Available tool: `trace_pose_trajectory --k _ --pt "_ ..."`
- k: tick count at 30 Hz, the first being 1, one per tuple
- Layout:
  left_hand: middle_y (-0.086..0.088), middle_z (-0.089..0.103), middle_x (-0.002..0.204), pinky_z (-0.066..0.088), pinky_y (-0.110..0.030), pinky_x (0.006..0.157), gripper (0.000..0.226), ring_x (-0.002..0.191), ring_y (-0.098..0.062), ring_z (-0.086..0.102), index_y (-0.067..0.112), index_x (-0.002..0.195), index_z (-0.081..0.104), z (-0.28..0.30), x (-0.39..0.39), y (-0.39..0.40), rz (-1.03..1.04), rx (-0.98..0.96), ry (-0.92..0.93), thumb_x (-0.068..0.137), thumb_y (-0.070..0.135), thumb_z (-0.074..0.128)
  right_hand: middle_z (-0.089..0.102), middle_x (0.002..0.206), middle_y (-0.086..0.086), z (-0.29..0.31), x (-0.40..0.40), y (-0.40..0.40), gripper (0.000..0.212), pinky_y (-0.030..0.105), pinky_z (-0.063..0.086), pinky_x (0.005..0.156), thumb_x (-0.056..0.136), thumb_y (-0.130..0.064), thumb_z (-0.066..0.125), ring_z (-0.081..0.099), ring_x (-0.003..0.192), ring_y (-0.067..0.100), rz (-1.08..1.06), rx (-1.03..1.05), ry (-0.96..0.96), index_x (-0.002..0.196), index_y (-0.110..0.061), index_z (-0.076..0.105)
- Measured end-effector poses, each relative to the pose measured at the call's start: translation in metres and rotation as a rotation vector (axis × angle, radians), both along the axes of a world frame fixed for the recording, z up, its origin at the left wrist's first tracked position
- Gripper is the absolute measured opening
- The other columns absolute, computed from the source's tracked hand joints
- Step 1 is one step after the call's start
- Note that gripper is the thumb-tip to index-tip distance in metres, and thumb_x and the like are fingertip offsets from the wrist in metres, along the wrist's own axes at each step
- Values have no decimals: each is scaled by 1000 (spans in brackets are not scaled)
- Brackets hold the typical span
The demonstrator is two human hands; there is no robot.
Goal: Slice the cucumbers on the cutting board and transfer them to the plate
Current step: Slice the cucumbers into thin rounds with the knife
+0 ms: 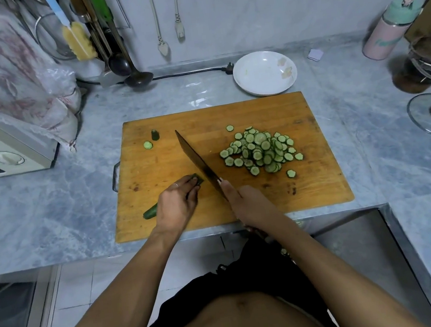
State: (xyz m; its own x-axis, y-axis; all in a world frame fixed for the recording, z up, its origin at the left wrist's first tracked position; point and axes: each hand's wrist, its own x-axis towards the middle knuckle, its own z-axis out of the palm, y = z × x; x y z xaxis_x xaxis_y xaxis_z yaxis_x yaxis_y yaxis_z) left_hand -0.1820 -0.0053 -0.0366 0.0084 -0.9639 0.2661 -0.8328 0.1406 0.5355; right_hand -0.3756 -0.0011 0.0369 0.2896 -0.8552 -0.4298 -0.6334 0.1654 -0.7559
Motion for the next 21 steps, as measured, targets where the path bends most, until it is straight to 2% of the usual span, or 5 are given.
trace_pose_trajectory --k 2,6,9,13,21 --pt "-7 72 110 48 -23 89 20 95 -22 70 8 103 76 1 0 -1 8 -6 -10 83 7 73 49 52 6 2 0 2 70 26 39 48 100 -61 21 48 45 16 43 -13 24 56 -13 46" --pt "-4 71 112 53 -28 84 20 93 -24 70 11 104 76 -3 -1 -3 41 32 -37 85 11 71 48 52 3 9 -1 8 68 29 40 54 101 -59 23 49 48 16 89 -29 32 56 -13 44" --pt "-7 70 115 50 -27 88 21 97 -25 69 10 107 75 -3 -1 -2 49 45 -25 86 13 69 51 55 5 18 -3 10 67 31 41 58 102 -57 22 49 49 15 112 -39 20 61 -11 47" --pt "-9 69 117 47 -25 90 22 100 -26 68 9 107 75 -3 0 -2 56 61 -16 87 13 68 49 59 5 22 -4 11 65 27 33 52 103 -56 22 47 55 14 171 -85 67 60 -13 45" --pt "-3 68 119 49 -23 83 24 99 -23 68 13 110 74 -7 0 -4 55 73 -30 88 15 65 47 54 4 24 1 11 67 29 36 51 103 -56 22 47 48 14 189 -52 72 58 -12 43"
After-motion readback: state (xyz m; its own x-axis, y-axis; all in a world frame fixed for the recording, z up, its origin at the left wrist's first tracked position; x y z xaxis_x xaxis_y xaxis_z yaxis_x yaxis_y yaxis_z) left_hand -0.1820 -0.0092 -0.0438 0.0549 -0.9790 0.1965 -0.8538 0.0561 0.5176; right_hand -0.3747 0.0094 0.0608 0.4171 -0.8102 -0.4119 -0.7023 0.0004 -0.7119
